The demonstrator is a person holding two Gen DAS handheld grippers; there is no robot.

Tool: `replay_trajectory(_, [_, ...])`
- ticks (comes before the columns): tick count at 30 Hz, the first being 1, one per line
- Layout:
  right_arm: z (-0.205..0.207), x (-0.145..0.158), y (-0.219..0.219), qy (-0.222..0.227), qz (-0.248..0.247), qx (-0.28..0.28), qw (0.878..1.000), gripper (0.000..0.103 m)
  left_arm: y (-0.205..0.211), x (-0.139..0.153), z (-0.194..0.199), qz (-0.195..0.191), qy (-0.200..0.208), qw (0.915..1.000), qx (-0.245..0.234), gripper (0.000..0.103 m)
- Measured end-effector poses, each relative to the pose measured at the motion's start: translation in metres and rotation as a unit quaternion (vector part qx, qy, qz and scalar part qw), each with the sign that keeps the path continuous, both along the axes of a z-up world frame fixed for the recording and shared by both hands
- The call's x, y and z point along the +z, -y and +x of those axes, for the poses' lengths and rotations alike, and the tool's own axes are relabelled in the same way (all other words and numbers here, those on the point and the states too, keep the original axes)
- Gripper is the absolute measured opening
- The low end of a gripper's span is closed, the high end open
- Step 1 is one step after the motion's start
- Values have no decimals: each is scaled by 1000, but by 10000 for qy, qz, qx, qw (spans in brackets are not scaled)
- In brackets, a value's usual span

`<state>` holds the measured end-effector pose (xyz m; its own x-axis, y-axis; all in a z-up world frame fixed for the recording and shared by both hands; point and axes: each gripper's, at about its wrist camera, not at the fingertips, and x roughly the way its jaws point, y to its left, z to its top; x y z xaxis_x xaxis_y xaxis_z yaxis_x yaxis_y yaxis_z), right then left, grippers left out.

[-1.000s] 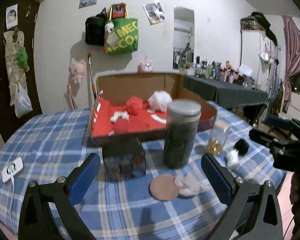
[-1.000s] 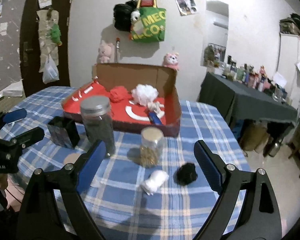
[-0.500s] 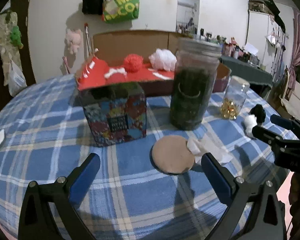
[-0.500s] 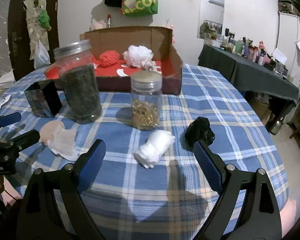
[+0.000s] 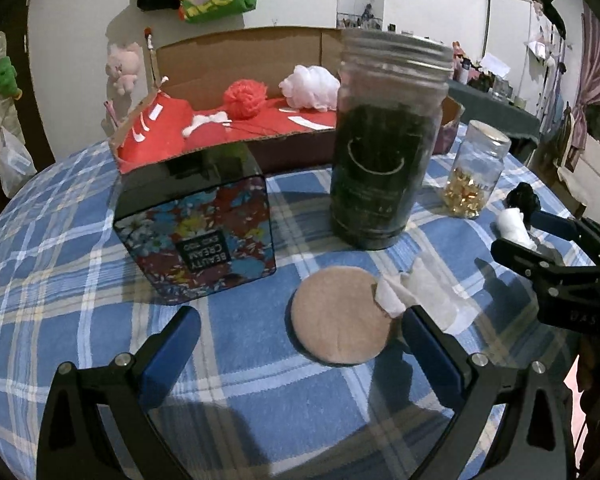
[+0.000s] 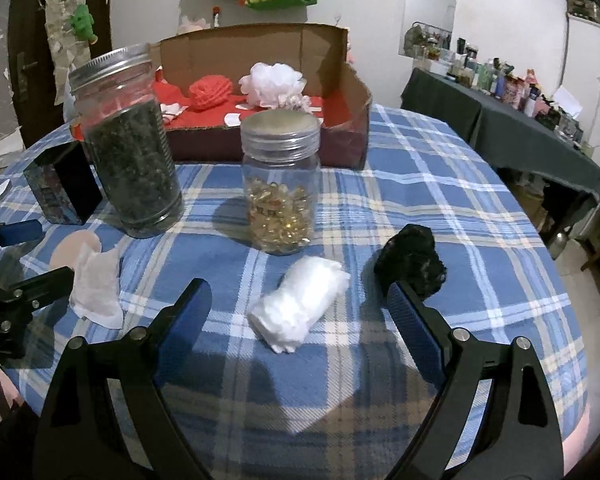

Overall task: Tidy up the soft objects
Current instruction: 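Grasp the white cloth with the right tool while the left grasps the beige round pad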

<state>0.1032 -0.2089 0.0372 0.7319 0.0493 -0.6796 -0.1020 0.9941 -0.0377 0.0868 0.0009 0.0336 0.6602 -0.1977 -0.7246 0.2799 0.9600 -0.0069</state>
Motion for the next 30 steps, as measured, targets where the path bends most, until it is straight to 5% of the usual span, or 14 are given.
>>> replay_trajectory(12, [7,-1,1,-156,70,52,9998,90,-9,1,8,286,-6,9996,-33,102])
replay_trajectory(18, [9,-2,0,-210,291,246,9991,88,1,2,11,290,19,9994,-208,93])
replay_trajectory(21, [10,-4,-1,-253,319,271,9988,75,5,1,12,270,11,9991,-327,84])
replay_trajectory(23, [9,-5,0,-255,358,270,9987,65,6,1,12,176,-11,9989,-443,69])
replay_trajectory(25, [7,-5,1,-218,362,263,9988,37,4,1,10,-126,-89,9979,-625,44])
replay_trajectory(28, [4,-4,1,-162,412,335,9985,22,2,3,5,-317,-90,9974,-643,31])
replay_trajectory(30, [-1,-1,0,-98,540,431,9976,21,2,4,2,-400,-111,9972,-629,24])
